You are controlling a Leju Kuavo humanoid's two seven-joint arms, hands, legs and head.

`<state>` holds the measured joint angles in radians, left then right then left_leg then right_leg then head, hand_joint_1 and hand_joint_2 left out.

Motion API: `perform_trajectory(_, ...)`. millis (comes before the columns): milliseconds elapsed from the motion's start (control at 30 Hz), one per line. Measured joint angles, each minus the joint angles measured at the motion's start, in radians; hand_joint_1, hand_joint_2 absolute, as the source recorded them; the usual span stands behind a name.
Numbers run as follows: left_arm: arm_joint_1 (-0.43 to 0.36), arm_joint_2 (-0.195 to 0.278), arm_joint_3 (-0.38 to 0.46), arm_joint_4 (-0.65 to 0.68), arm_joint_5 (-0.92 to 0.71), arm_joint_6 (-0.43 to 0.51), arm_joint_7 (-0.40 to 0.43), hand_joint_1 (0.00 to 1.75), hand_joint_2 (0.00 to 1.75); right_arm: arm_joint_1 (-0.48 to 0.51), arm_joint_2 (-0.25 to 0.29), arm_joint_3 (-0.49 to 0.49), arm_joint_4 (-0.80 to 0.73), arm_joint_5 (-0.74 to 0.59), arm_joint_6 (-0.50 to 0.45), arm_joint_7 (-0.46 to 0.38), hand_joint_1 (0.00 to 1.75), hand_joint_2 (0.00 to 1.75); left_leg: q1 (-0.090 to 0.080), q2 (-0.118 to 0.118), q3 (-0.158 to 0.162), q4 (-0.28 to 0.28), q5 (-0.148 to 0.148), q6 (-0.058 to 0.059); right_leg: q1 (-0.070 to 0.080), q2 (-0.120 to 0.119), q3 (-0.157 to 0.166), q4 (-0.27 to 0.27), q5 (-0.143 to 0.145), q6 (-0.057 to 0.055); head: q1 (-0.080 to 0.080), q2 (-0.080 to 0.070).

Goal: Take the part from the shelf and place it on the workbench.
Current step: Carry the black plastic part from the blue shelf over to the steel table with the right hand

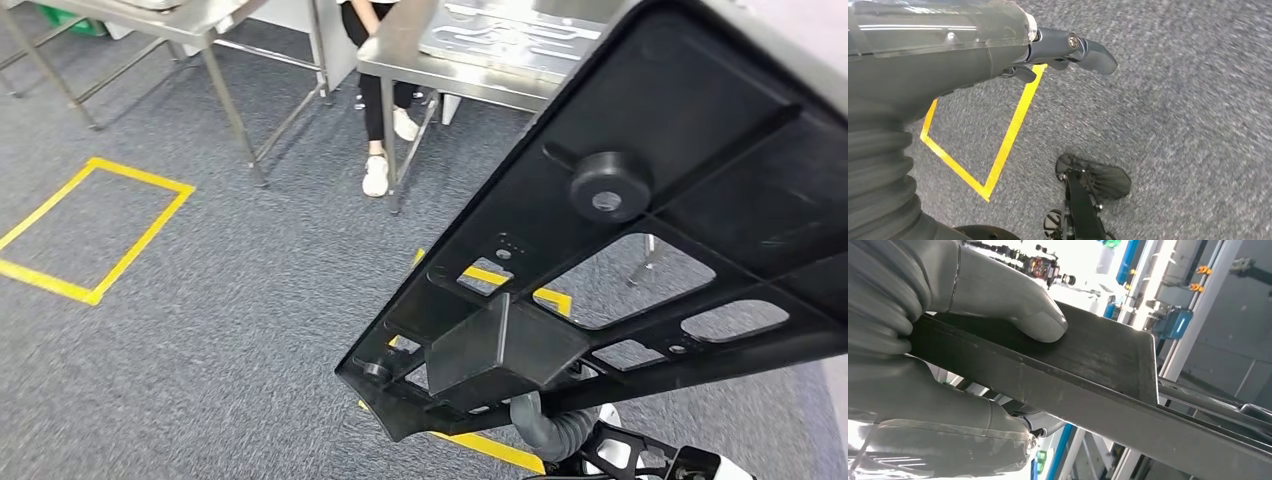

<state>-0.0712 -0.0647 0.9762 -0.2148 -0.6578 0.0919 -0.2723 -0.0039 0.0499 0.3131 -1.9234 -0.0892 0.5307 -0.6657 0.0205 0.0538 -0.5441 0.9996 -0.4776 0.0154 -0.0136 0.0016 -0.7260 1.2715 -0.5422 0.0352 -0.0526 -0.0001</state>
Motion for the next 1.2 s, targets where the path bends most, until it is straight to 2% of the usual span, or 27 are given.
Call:
perform_trajectory(33,-0.001,0.0,0.001,0.0,0.0,0.0,-0.001,0.0,1.75,-0.005,-0.002,-0.001,0.003,-0.003,0.002,0.0,1.75,1.75,0.0,0.011,0.004,0.0,-0.003,-0.002,0.0,-0.012,0.032,-0.062,0.035,-0.001,0.0,0.0)
perform_trajectory(67,-0.001,0.0,0.002,0.0,0.0,0.0,-0.002,0.0,1.75,-0.011,-0.003,-0.002,0.006,-0.006,0.005,0.0,1.75,1.75,-0.001,0.02,0.008,0.0,-0.006,-0.006,0.002,-0.039,0.071,-0.136,0.064,-0.005,0.0,0.0)
perform_trajectory(133,-0.001,-0.001,0.006,0.0,0.001,0.0,-0.005,0.0,1.75,-0.028,-0.007,-0.007,0.013,-0.018,0.015,0.0,1.75,1.75,-0.007,0.04,0.015,0.002,-0.013,-0.016,0.011,-0.076,0.122,-0.239,0.095,-0.017,0.0,0.0)
perform_trajectory(167,-0.001,-0.001,0.008,0.0,0.002,0.0,-0.005,0.0,1.75,-0.036,-0.01,-0.011,0.017,-0.024,0.021,0.0,1.75,1.75,-0.01,0.049,0.018,0.002,-0.016,-0.021,0.015,-0.082,0.128,-0.254,0.094,-0.023,0.0,0.0)
perform_trajectory(233,-0.004,0.0,0.01,0.0,0.002,-0.002,-0.006,0.0,1.75,-0.047,-0.018,-0.021,0.025,-0.038,0.031,0.0,1.75,1.75,-0.01,0.066,0.025,0.0,-0.022,-0.032,0.017,-0.056,0.126,-0.258,0.095,-0.034,0.0,0.0)
perform_trajectory(267,-0.006,0.0,0.011,0.0,0.002,-0.003,-0.007,0.0,1.75,-0.052,-0.022,-0.027,0.028,-0.044,0.036,0.0,1.75,1.75,-0.008,0.057,0.026,0.007,-0.029,-0.038,0.014,-0.044,0.128,-0.261,0.097,-0.04,0.0,0.0)
perform_trajectory(333,-0.006,0.001,0.013,0.0,0.002,-0.007,-0.008,0.0,1.75,-0.067,-0.027,-0.035,0.038,-0.056,0.045,0.0,1.75,1.75,-0.003,0.008,0.0,0.075,-0.074,-0.045,0.009,-0.021,0.132,-0.267,0.101,-0.054,0.0,0.0)
perform_trajectory(367,-0.004,0.001,0.014,0.0,0.002,-0.008,-0.009,0.0,1.75,-0.074,-0.03,-0.039,0.043,-0.061,0.05,0.0,1.75,1.75,-0.002,-0.019,-0.029,0.139,-0.107,-0.046,0.009,-0.008,0.132,-0.268,0.102,-0.058,0.0,0.0)
perform_trajectory(400,-0.001,0.002,0.014,0.0,0.001,-0.009,-0.01,0.0,1.75,-0.079,-0.032,-0.041,0.049,-0.065,0.053,0.0,1.75,1.75,-0.001,-0.034,-0.064,0.211,-0.139,-0.047,0.01,0.005,0.132,-0.268,0.102,-0.061,0.0,0.0)
perform_trajectory(433,0.002,0.003,0.015,0.0,0.002,-0.01,-0.01,0.0,1.75,-0.081,-0.035,-0.043,0.054,-0.068,0.057,0.0,1.75,1.75,-0.001,-0.041,-0.094,0.267,-0.155,-0.048,0.011,0.02,0.132,-0.267,0.101,-0.062,0.0,0.0)
perform_trajectory(467,0.004,0.004,0.015,0.0,0.002,-0.011,-0.011,0.0,1.75,-0.083,-0.039,-0.046,0.06,-0.07,0.059,0.0,1.75,1.75,-0.001,-0.044,-0.112,0.292,-0.152,-0.048,0.012,0.035,0.133,-0.267,0.101,-0.063,0.0,0.0)
perform_trajectory(500,0.004,0.004,0.015,0.0,0.002,-0.012,-0.013,0.0,1.75,-0.084,-0.042,-0.049,0.065,-0.071,0.062,0.0,1.75,1.75,-0.001,-0.046,-0.111,0.277,-0.128,-0.047,0.012,0.05,0.134,-0.266,0.101,-0.062,0.0,0.0)
perform_trajectory(533,0.004,0.005,0.015,0.0,0.002,-0.014,-0.014,0.0,1.75,-0.087,-0.045,-0.052,0.07,-0.072,0.064,0.0,1.75,1.75,0.0,-0.052,-0.093,0.224,-0.087,-0.045,0.012,0.064,0.136,-0.264,0.1,-0.061,0.0,0.0)
perform_trajectory(600,0.004,0.007,0.015,0.0,0.002,-0.016,-0.015,0.0,1.75,-0.094,-0.049,-0.055,0.077,-0.074,0.067,0.0,1.75,1.75,0.002,-0.096,-0.041,0.089,-0.017,-0.036,0.011,0.09,0.136,-0.258,0.097,-0.054,0.0,0.0)
perform_trajectory(667,0.004,0.01,0.016,0.0,0.002,-0.017,-0.015,0.0,1.75,-0.098,-0.052,-0.056,0.083,-0.076,0.069,0.0,1.75,1.75,0.001,-0.134,-0.016,0.023,0.001,-0.028,0.007,0.113,0.126,-0.254,0.098,-0.041,-0.001,0.0)
perform_trajectory(733,0.003,0.011,0.016,0.0,0.002,-0.017,-0.015,0.0,1.75,-0.1,-0.055,-0.059,0.085,-0.076,0.069,0.0,1.75,1.75,0.0,-0.125,-0.013,0.014,0.0,-0.019,0.003,0.135,0.119,-0.257,0.104,-0.025,-0.001,0.0)
perform_trajectory(767,0.001,0.011,0.016,0.0,0.002,-0.018,-0.016,0.0,1.75,-0.1,-0.058,-0.061,0.086,-0.078,0.069,0.0,1.75,1.75,0.001,-0.113,-0.01,0.007,0.003,-0.012,0.004,0.131,0.117,-0.255,0.103,-0.019,0.0,0.0)
perform_trajectory(833,-0.001,0.011,0.016,0.0,0.002,-0.021,-0.016,0.0,1.75,-0.11,-0.064,-0.066,0.088,-0.085,0.069,0.0,1.75,1.75,0.005,-0.086,-0.003,-0.005,0.009,0.001,0.008,0.081,0.091,-0.205,0.073,-0.01,0.0,0.0)
perform_trajectory(867,-0.001,0.012,0.016,0.0,0.002,-0.023,-0.016,0.0,1.75,-0.114,-0.068,-0.067,0.091,-0.087,0.068,0.0,1.75,1.75,0.004,-0.072,-0.001,-0.008,0.009,0.005,0.006,0.046,0.063,-0.149,0.045,-0.007,0.0,0.0)
perform_trajectory(900,0.001,0.012,0.016,0.0,0.004,-0.025,-0.017,0.0,1.75,-0.119,-0.071,-0.069,0.093,-0.089,0.065,0.0,1.75,1.75,0.003,-0.059,-0.001,-0.008,0.008,0.007,0.004,0.023,0.027,-0.08,0.014,-0.003,0.0,0.0)
perform_trajectory(933,0.002,0.012,0.017,0.0,0.006,-0.027,-0.017,0.0,1.75,-0.121,-0.075,-0.069,0.097,-0.09,0.06,0.0,1.75,1.75,0.002,-0.048,-0.001,-0.008,0.006,0.008,0.0,0.013,-0.004,-0.02,-0.008,0.001,0.0,0.0)
perform_trajectory(967,0.002,0.012,0.018,0.0,0.008,-0.03,-0.017,0.0,1.75,-0.121,-0.078,-0.07,0.1,-0.092,0.055,0.0,1.75,1.75,0.001,-0.038,0.0,-0.008,0.005,0.007,-0.003,0.007,-0.022,0.014,-0.014,0.005,0.0,0.0)
perform_trajectory(1000,0.002,0.012,0.019,0.0,0.009,-0.032,-0.017,0.0,1.75,-0.121,-0.082,-0.07,0.103,-0.093,0.052,0.0,1.75,1.75,0.001,-0.03,0.001,-0.007,0.003,0.005,-0.006,0.003,-0.019,0.008,0.0,0.007,0.0,0.0)
perform_trajectory(1033,0.001,0.012,0.02,0.0,0.01,-0.035,-0.017,0.0,1.75,-0.121,-0.086,-0.07,0.105,-0.095,0.049,0.0,1.75,1.75,0.001,-0.023,0.003,-0.007,0.002,0.003,-0.009,-0.001,0.006,-0.037,0.028,0.008,0.0,0.0)
perform_trajectory(1100,-0.001,0.012,0.02,0.0,0.01,-0.037,-0.017,0.0,1.75,-0.125,-0.091,-0.07,0.107,-0.096,0.049,0.0,1.75,1.75,-0.001,-0.013,0.009,-0.006,-0.003,-0.004,-0.007,-0.017,0.086,-0.181,0.088,0.002,0.0,0.0)
perform_trajectory(1133,-0.002,0.012,0.02,0.0,0.011,-0.038,-0.017,0.0,1.75,-0.127,-0.092,-0.07,0.107,-0.097,0.049,0.0,1.75,1.75,-0.003,-0.011,0.011,-0.005,-0.006,-0.009,-0.004,-0.022,0.114,-0.233,0.102,-0.003,0.0,0.0)
perform_trajectory(1200,-0.004,0.012,0.021,0.0,0.011,-0.038,-0.018,0.0,1.75,-0.13,-0.095,-0.07,0.109,-0.098,0.049,0.0,1.75,1.75,-0.006,-0.007,0.014,-0.005,-0.009,-0.021,0.004,-0.024,0.13,-0.265,0.102,-0.013,0.0,0.0)
